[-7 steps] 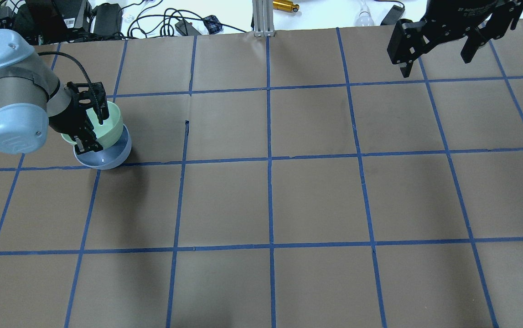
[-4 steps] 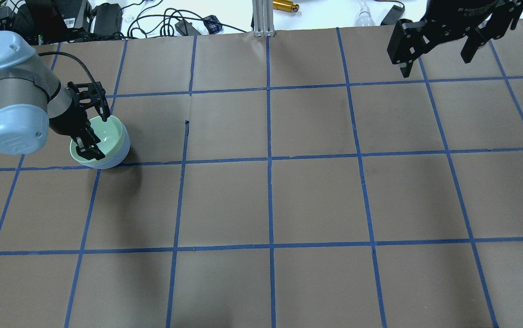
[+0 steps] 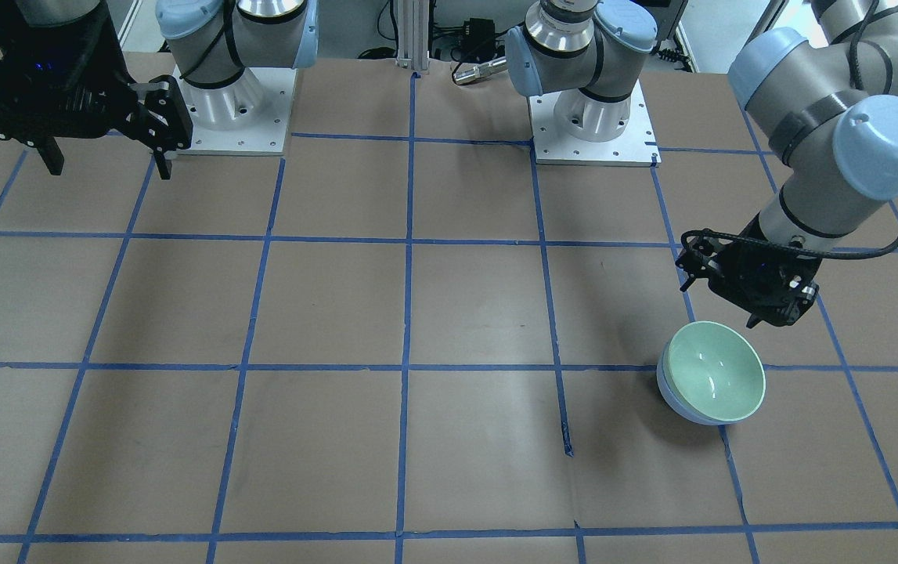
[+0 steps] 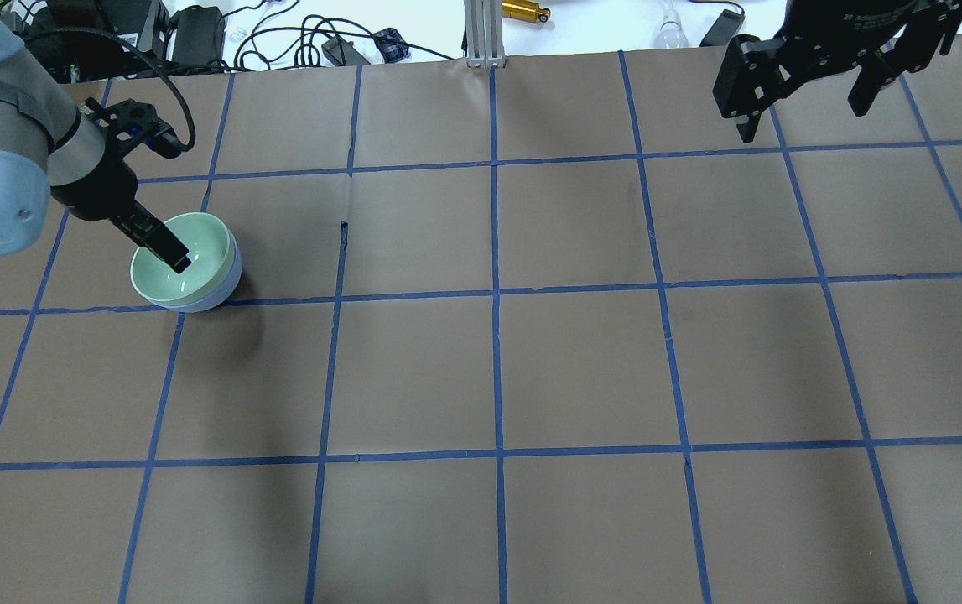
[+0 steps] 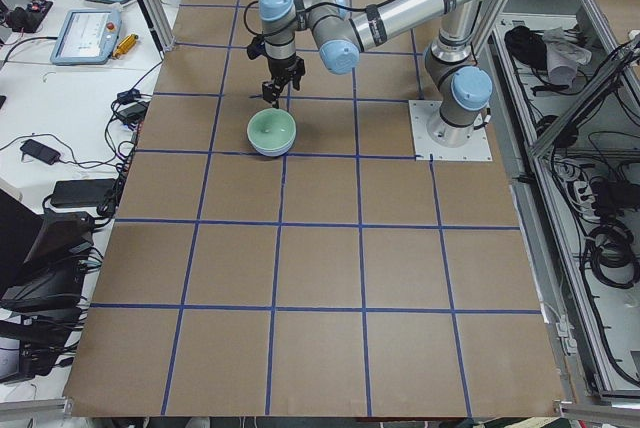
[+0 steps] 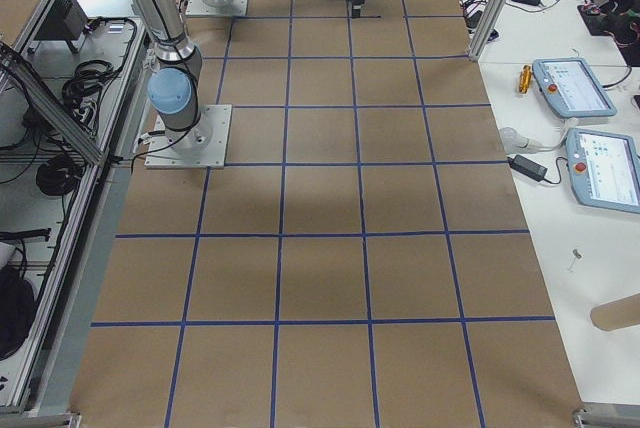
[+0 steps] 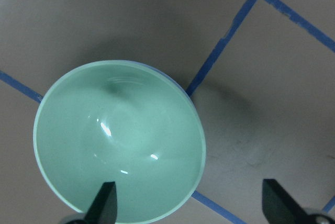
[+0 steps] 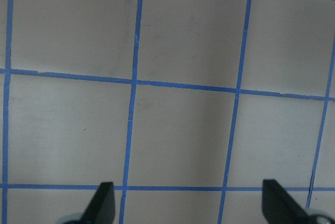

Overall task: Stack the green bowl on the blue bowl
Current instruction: 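Open the left gripper and lift it away from the stacked bowls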

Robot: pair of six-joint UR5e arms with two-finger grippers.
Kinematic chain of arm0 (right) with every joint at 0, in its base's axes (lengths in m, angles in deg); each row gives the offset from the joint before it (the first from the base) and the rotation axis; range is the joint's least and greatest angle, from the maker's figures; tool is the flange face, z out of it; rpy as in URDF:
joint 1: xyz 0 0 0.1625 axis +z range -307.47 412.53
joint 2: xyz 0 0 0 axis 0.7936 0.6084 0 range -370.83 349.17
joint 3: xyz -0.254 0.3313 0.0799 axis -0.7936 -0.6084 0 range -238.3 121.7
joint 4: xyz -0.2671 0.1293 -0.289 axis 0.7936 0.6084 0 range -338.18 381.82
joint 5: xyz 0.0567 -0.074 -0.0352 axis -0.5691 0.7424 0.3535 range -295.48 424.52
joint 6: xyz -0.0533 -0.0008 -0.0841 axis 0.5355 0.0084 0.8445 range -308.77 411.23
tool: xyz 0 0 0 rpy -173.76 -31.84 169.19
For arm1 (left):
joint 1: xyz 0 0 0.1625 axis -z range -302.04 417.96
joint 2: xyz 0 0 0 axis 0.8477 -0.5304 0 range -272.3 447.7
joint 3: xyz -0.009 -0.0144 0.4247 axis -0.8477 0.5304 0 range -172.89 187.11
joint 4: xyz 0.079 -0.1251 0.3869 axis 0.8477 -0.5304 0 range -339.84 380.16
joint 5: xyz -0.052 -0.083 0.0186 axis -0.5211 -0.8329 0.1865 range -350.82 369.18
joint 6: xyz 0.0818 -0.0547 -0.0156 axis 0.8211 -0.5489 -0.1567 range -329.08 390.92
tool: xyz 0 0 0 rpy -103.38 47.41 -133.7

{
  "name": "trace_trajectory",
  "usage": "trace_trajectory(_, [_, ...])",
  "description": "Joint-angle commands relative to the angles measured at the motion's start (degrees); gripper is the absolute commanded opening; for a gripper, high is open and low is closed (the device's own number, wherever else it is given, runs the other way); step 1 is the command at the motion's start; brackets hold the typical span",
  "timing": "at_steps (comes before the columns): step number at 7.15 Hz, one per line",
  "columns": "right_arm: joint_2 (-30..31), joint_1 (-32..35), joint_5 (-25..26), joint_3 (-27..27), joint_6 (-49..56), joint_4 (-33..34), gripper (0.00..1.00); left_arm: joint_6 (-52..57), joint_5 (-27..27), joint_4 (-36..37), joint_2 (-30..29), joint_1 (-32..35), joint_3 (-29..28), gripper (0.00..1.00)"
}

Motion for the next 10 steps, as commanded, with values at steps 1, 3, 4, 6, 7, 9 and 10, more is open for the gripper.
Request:
trace_trajectory(1, [0.0, 0.0, 0.0, 0.0, 0.0, 0.0, 1.00, -17.4, -0.2, -5.4, 1.7, 2.1, -4.1, 1.00])
trace_trajectory(3, [0.0, 0.0, 0.0, 0.0, 0.0, 0.0, 1.00, -30.8, -0.2, -7.0, 2.3, 7.9, -6.8, 1.00])
trace_trajectory(4, [0.0, 0.1, 0.0, 0.0, 0.0, 0.0, 1.00, -36.2, 0.0, -8.7, 3.2, 11.3, -8.6, 1.00])
trace_trajectory(6, [0.0, 0.1, 0.0, 0.0, 0.0, 0.0, 1.00, -43.7, -1.0, -18.0, 4.8, 14.2, -13.0, 1.00])
trace_trajectory(7, [0.0, 0.0, 0.0, 0.0, 0.0, 0.0, 1.00, -43.8, -2.3, -19.9, 6.0, 15.4, -13.3, 1.00])
trace_trajectory(9, [0.0, 0.1, 0.0, 0.0, 0.0, 0.0, 1.00, -43.9, -2.2, -20.1, 7.5, 15.7, -12.3, 1.00])
trace_trajectory(10, [0.0, 0.1, 0.0, 0.0, 0.0, 0.0, 1.00, -43.9, -2.0, -20.0, 7.6, 15.7, -11.5, 1.00])
